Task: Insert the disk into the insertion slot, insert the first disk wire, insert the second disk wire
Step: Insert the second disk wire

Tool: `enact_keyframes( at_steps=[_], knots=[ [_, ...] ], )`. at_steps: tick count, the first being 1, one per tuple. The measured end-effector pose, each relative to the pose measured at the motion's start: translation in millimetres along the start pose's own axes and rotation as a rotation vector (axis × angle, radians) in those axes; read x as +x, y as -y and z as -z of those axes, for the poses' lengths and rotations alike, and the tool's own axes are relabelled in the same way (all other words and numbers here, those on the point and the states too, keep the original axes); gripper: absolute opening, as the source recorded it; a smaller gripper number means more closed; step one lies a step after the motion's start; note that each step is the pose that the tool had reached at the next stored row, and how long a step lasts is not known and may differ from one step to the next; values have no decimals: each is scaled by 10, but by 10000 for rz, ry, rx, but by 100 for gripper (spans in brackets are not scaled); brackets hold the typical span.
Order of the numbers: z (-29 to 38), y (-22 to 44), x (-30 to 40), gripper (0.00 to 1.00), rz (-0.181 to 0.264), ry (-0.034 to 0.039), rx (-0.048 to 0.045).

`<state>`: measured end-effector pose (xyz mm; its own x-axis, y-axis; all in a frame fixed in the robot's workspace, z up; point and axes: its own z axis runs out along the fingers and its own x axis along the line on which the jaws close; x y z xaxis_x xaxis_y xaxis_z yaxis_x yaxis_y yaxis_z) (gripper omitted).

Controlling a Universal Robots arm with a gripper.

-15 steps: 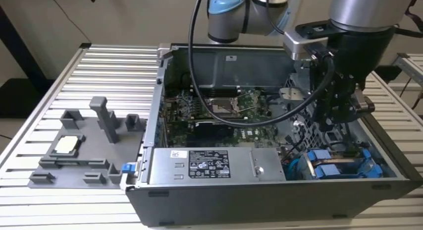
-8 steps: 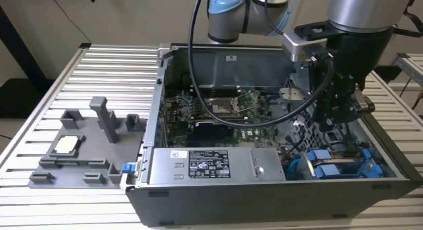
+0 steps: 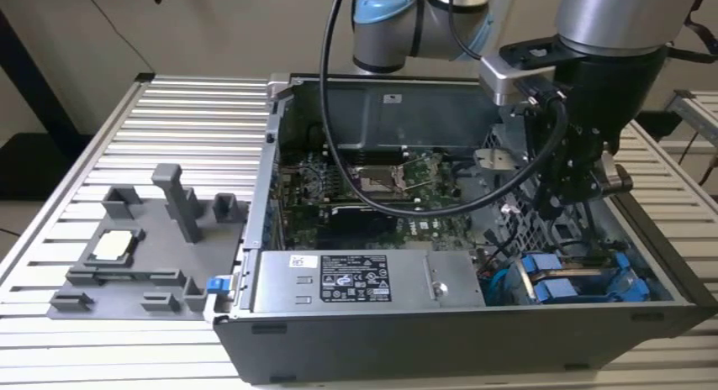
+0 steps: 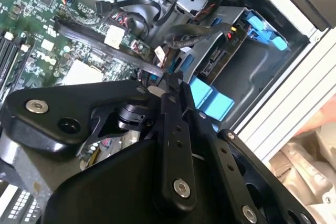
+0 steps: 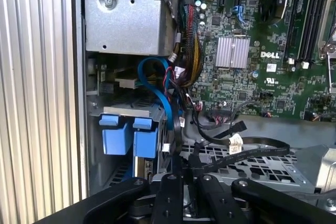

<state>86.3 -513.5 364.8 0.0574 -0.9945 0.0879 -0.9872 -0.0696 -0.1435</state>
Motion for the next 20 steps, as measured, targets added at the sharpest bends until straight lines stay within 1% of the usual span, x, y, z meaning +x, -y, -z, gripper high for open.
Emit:
enact_keyframes(
  at_steps=[6, 9, 12, 20],
  knots=[
    [-3, 3, 4, 16, 2, 4, 1],
    [-6, 17, 30, 16, 3, 1, -6],
    [-15, 41, 96, 16, 5, 4, -28],
    [-52, 143, 324, 16, 15, 12, -149]
  ],
)
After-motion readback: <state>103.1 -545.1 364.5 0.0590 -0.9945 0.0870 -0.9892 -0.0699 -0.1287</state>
